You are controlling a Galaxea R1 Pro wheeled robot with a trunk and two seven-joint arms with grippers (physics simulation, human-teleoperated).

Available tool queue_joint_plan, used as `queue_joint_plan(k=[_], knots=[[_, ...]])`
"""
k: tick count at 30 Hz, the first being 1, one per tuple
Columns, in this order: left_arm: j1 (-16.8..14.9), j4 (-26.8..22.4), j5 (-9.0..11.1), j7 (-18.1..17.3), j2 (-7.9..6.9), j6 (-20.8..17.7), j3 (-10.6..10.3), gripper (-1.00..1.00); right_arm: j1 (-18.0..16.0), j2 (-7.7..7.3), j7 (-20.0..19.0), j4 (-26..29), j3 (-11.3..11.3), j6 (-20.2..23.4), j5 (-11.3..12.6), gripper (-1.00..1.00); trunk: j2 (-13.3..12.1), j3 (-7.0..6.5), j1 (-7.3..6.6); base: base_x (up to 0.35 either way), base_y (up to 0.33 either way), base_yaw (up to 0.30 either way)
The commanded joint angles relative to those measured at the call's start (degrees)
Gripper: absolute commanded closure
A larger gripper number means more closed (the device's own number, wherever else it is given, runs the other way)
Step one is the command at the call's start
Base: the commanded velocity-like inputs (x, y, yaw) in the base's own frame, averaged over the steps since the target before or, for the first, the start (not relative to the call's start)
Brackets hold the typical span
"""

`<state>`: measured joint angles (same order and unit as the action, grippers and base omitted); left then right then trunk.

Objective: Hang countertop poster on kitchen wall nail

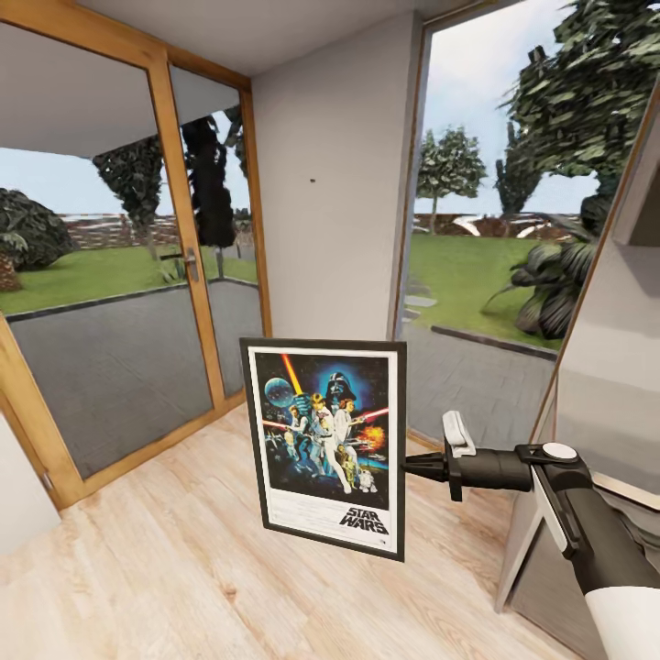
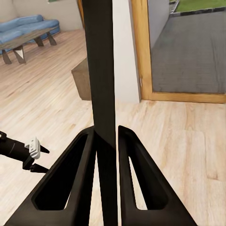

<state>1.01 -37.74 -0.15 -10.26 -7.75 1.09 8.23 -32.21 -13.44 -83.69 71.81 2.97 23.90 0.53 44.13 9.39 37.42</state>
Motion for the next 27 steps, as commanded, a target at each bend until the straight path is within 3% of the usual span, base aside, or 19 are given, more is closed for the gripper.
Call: queue_joint_plan(k=[1,27], knots=[[0.0,-0.1,0.0,-0.4,0.02,0.1,0.2,-1.00,0.0,-0.01,-0.3,0.0,0.0,0.8,0.1,1.00,-0.4,-0.11,-0.21,0.000,0.000,0.000],[0.0,-0.1,0.0,-0.3,0.02,0.1,0.2,-1.00,0.0,-0.01,-0.3,0.0,0.0,0.8,0.1,1.00,-10.8,-4.78,-5.92,0.000,0.000,0.000]])
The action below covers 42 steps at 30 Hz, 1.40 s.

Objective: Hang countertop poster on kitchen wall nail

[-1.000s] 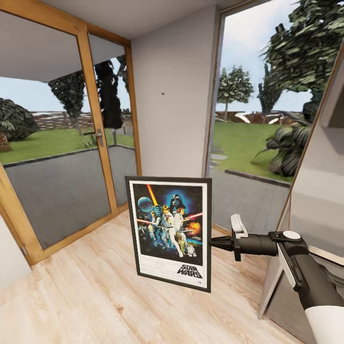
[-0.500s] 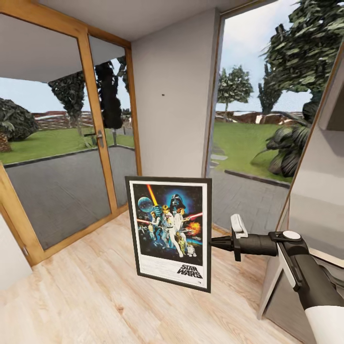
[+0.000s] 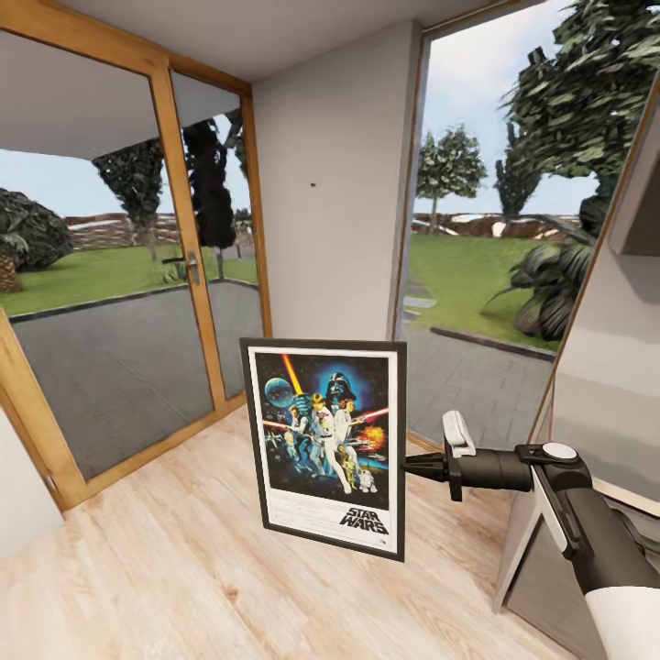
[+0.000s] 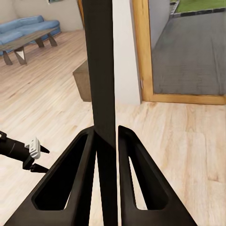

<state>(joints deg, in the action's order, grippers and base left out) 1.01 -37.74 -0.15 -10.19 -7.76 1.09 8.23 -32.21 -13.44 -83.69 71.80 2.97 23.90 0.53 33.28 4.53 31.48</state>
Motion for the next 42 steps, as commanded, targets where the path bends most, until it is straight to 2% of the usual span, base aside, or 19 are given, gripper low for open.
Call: queue_joint_plan(k=[1,26,42], knots=[[0.0,-0.1,0.0,-0.4,0.03,0.1,0.2,-1.00,0.0,-0.01,-0.3,0.0,0.0,0.8,0.1,1.00,-0.3,-0.09,-0.20,0.000,0.000,0.000],[0.0,-0.1,0.0,-0.4,0.03,0.1,0.2,-1.00,0.0,-0.01,-0.3,0.0,0.0,0.8,0.1,1.00,-10.4,-4.58,-5.69,0.000,0.000,0.000],[0.0,-0.1,0.0,-0.4,0.03,0.1,0.2,-1.00,0.0,-0.01,-0.3,-0.1,0.0,0.8,0.1,1.00,-10.4,-4.58,-5.69,0.000,0.000,0.000]])
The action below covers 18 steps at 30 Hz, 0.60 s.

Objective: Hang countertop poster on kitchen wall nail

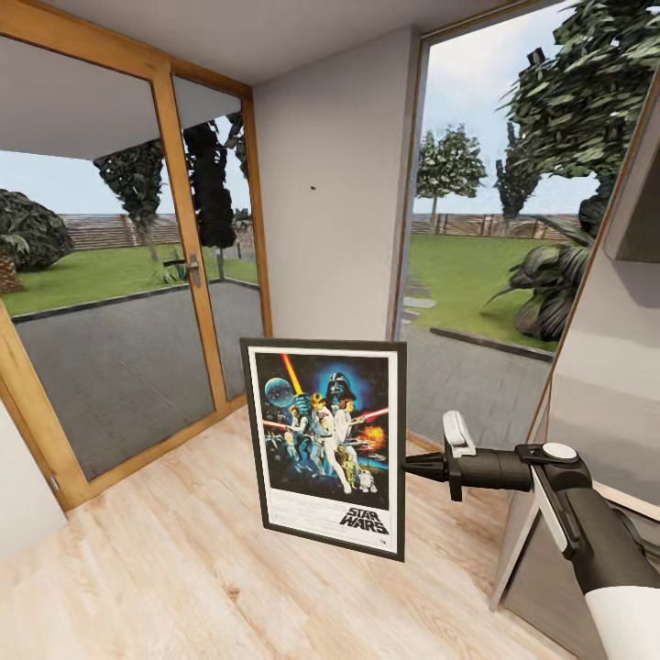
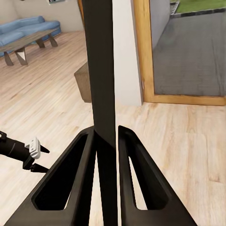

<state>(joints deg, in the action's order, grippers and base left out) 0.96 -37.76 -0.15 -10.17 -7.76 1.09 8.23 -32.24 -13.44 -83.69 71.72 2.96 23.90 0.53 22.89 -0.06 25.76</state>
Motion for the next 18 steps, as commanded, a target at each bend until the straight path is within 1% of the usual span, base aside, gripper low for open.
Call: queue_joint_plan(k=[1,12,18], knots=[[0.0,0.0,0.0,-0.4,0.03,0.1,0.2,-1.00,0.0,0.00,-0.3,0.0,0.0,0.8,0.1,1.00,0.0,0.01,0.02,0.000,0.000,0.000],[0.1,0.0,0.0,-0.4,0.03,0.7,0.3,-1.00,0.0,0.00,-0.3,0.1,0.0,0.8,0.0,1.00,0.0,0.01,0.02,0.002,0.001,0.000],[0.0,0.0,0.0,-0.4,0.03,0.8,0.3,-1.00,0.0,0.00,-0.2,0.0,0.0,0.8,0.0,1.00,0.0,0.01,0.02,0.169,0.146,0.000]])
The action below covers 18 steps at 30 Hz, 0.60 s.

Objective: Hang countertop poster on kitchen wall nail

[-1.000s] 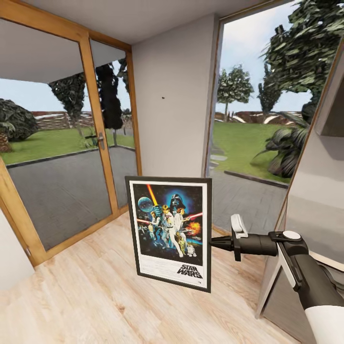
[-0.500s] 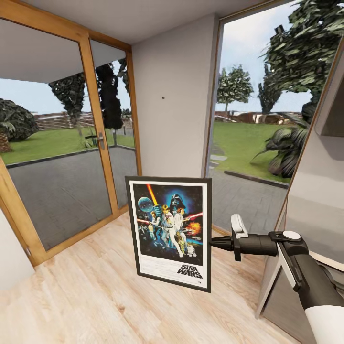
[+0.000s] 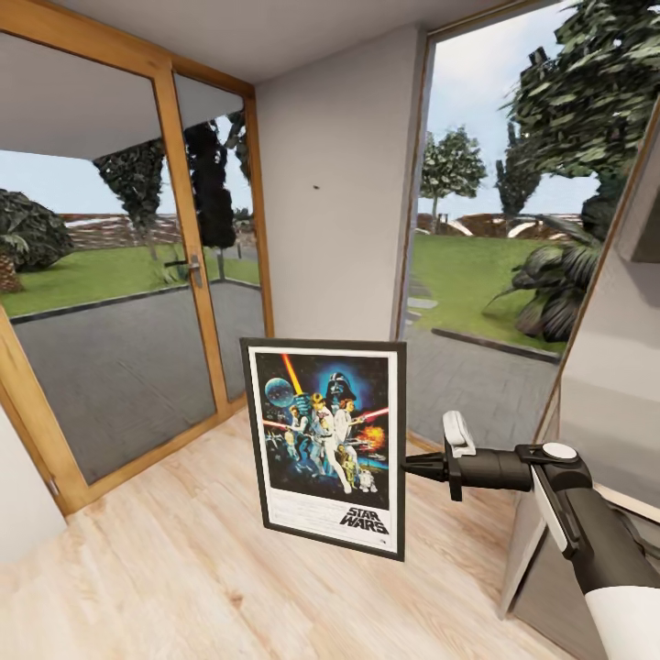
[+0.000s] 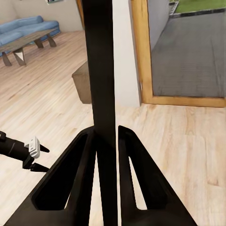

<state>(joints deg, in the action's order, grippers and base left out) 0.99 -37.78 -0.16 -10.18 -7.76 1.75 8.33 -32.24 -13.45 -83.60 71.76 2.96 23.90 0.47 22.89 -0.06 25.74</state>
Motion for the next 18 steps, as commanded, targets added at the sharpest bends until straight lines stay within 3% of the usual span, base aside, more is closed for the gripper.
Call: queue_joint_plan(k=[1,18], knots=[[0.0,0.0,0.0,-0.4,0.02,0.1,0.2,-1.00,0.0,0.00,-0.3,0.0,0.0,0.8,0.1,1.00,0.0,0.00,0.04,0.227,0.221,0.000],[0.0,0.0,0.0,-0.4,0.02,0.1,0.2,-1.00,0.0,0.00,-0.4,0.0,0.0,0.7,0.1,1.00,0.0,0.00,0.04,0.239,0.249,0.000]])
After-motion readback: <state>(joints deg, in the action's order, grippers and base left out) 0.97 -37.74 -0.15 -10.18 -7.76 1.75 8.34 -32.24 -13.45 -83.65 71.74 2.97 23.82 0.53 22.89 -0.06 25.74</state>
